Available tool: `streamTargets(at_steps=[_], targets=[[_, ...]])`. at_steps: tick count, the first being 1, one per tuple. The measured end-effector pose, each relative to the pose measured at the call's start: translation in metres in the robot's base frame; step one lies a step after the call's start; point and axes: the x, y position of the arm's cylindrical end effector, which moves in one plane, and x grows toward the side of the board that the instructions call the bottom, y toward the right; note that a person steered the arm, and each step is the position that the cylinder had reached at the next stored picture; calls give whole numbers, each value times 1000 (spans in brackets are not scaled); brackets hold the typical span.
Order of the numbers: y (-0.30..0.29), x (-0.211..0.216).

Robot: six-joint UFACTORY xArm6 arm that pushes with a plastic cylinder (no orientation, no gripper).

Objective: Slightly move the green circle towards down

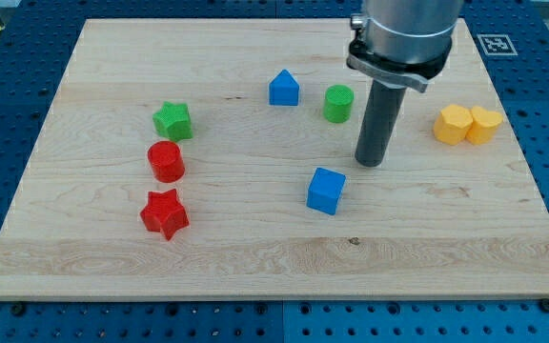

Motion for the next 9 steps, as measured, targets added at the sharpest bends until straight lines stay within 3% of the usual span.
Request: streamTargets(at_steps=[3, 4, 6, 9], targets=[[2, -99], [-34, -109], [-34, -104], [59, -107]])
